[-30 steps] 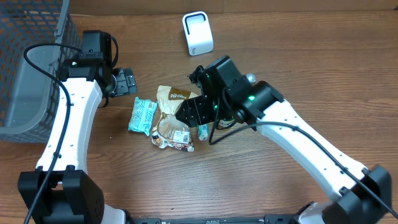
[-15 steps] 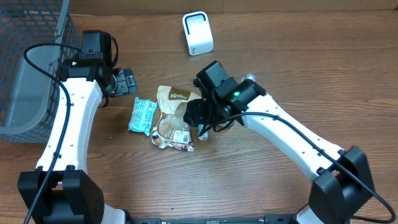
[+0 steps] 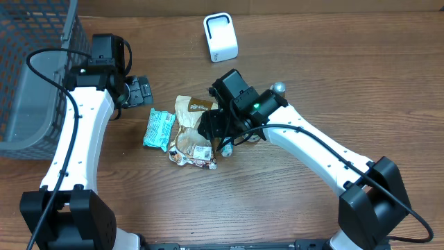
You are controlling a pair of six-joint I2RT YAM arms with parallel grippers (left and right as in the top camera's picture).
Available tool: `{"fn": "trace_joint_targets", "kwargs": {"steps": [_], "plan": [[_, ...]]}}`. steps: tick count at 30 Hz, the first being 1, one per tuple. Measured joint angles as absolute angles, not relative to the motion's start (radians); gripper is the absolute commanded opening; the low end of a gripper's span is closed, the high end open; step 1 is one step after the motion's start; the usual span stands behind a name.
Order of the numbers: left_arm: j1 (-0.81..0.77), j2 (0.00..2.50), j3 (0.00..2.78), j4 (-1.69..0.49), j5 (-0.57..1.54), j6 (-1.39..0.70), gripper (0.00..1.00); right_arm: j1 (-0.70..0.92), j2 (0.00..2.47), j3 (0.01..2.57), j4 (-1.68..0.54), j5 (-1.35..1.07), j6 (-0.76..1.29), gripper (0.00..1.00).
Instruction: Scan the item barcode
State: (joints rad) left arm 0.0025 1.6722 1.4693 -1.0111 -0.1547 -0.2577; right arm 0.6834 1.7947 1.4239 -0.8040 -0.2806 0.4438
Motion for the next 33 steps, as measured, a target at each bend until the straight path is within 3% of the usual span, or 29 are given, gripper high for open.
{"fn": "trace_joint_targets", "kwargs": {"steps": [33], "plan": [[0.002,1.672,1.469,-1.011,-0.155,-0.258,1.0,0.683,1.795,1.424,-0.8,-0.28,0.445,0.66]]}}
